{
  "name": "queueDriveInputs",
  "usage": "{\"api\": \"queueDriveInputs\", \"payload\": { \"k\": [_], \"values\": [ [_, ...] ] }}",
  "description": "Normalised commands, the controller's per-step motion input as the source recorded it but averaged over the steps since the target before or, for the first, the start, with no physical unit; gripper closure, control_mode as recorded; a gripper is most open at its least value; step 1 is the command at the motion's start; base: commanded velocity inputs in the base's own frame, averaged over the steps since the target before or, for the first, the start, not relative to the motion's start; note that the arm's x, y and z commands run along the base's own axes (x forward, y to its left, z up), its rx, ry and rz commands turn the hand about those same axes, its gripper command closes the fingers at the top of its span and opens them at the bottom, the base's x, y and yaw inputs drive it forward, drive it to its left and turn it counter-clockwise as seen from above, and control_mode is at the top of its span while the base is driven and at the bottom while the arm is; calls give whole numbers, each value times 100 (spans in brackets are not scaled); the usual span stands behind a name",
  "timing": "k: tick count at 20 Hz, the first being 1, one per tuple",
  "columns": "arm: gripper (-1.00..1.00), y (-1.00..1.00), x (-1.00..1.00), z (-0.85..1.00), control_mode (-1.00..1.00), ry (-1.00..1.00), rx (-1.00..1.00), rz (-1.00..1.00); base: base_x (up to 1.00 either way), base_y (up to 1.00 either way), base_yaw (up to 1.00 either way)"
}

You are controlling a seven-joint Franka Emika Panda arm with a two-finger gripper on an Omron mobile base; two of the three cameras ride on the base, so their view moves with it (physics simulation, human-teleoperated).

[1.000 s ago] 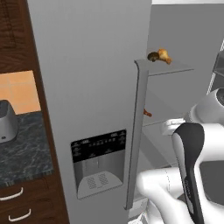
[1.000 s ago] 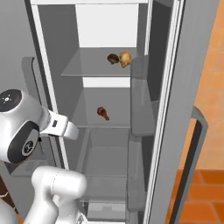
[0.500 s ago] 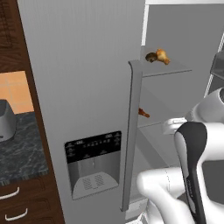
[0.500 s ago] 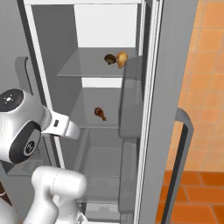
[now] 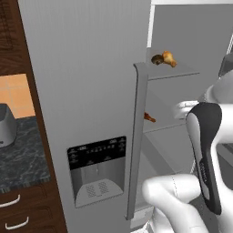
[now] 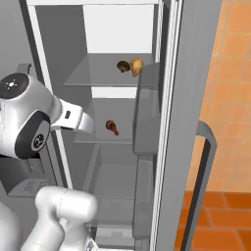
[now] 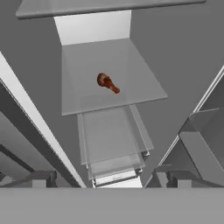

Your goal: Place one mushroom and one chicken drumstick in each tupperware on the nearby counter, to pack two identical lunches.

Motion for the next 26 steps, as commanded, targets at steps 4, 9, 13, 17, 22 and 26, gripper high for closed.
{"api": "queueDriveInputs", "payload": {
  "k": [4,9,13,17,22,26],
  "values": [
    [-100,-12,43,67,-100,-14,0,-3,0,0,0],
    [-100,-43,49,23,-100,-3,0,0,0,0,0],
    [-100,-27,53,29,-100,-1,0,0,0,0,0],
    [-100,0,62,6,-100,-19,0,0,0,0,0],
    [-100,-10,44,19,-100,-14,0,0,0,0,0],
    [-100,-21,54,19,-100,-7,0,0,0,0,0]
  ]
}}
